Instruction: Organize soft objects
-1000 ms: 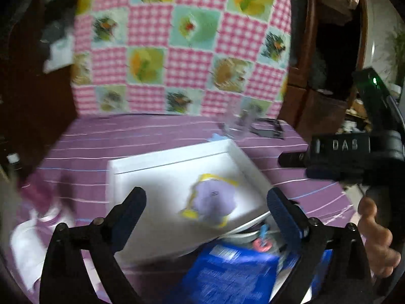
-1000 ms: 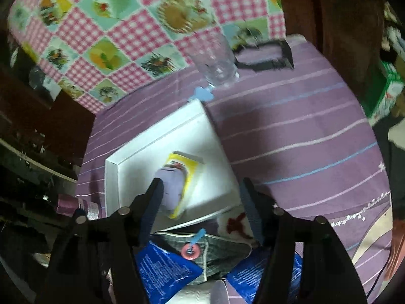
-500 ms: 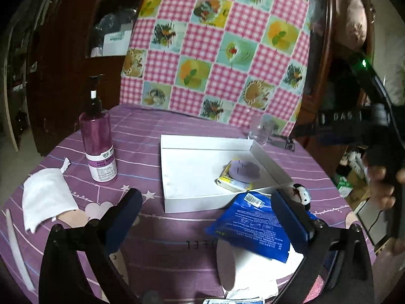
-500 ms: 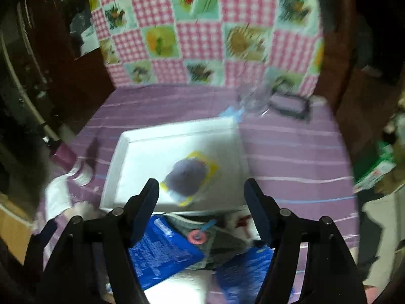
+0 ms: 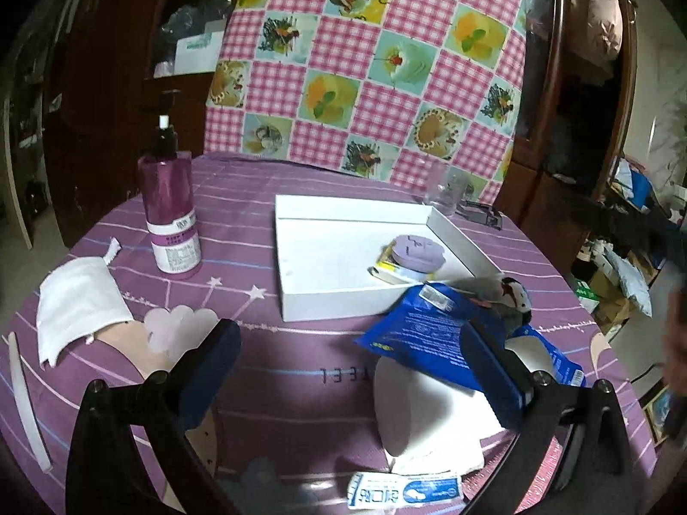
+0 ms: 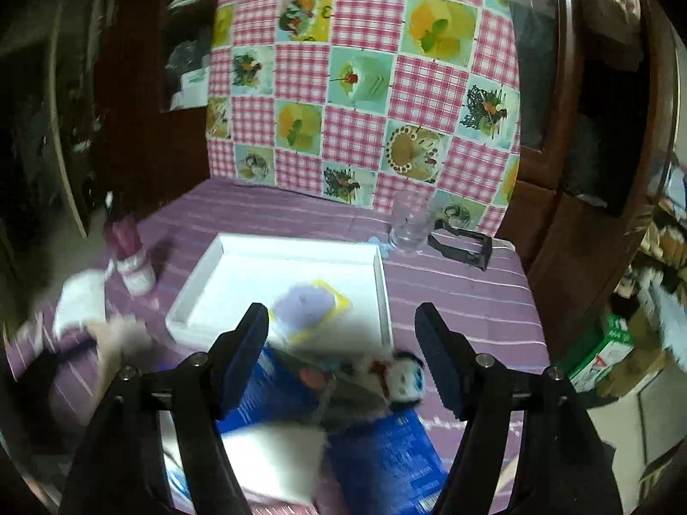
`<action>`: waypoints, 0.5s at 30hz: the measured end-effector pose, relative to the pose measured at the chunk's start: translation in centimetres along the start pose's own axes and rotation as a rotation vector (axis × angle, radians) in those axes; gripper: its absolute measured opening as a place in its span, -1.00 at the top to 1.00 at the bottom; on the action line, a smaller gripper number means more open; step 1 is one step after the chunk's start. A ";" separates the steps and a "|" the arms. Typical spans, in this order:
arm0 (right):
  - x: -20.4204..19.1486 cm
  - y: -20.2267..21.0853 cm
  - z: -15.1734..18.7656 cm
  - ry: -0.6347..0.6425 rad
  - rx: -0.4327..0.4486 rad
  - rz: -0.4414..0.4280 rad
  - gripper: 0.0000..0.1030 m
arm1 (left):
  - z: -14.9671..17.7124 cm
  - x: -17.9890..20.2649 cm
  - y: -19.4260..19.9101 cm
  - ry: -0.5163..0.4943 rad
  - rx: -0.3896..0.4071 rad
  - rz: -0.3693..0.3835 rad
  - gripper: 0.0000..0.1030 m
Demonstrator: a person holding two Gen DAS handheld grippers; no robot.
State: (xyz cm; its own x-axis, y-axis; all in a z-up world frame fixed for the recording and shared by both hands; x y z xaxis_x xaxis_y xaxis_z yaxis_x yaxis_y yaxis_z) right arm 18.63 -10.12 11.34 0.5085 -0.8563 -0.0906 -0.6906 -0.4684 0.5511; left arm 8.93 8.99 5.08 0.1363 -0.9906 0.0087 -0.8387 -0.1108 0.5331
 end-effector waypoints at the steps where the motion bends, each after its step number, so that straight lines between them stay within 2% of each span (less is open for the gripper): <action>1: 0.5 0.2 0.8 -0.006 -0.007 -0.008 -0.39 | 0.1 0.0 0.0 0.004 -0.003 0.002 -1.00; 7: 4.0 -0.2 7.0 -0.165 -0.150 -0.032 -0.39 | 0.7 0.8 -0.1 0.039 -0.009 0.036 -1.00; 10: 3.8 -0.1 10.0 -0.184 -0.178 -0.145 -0.39 | 1.1 1.8 -0.7 0.008 -0.067 0.090 -1.00; 13: 2.9 -0.8 11.1 -0.153 -0.251 -0.163 -0.39 | 1.5 2.8 -0.9 -0.007 -0.098 0.141 -1.00; 15: 2.5 -0.9 11.4 -0.150 -0.262 -0.177 -0.39 | 1.7 3.4 -0.9 -0.029 -0.114 0.151 -1.00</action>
State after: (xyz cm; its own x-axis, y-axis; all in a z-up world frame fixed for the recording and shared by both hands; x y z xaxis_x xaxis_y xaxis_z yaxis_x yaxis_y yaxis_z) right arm 14.71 -14.31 1.19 0.5135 -0.7985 -0.3140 -0.4333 -0.5572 0.7083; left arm 9.29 5.61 3.17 -0.0028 -0.9974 0.0724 -0.7828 0.0472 0.6204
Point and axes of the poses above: each gripper's, at about its wrist camera, not at the fingertips, and y roughly against the way its jaws point, x to its right, z to its underside, the point moved 5 cm from there along -y, roughly the way its jaws point, and after that the axes turned 12 degrees about -y, right-handed, at the moved point
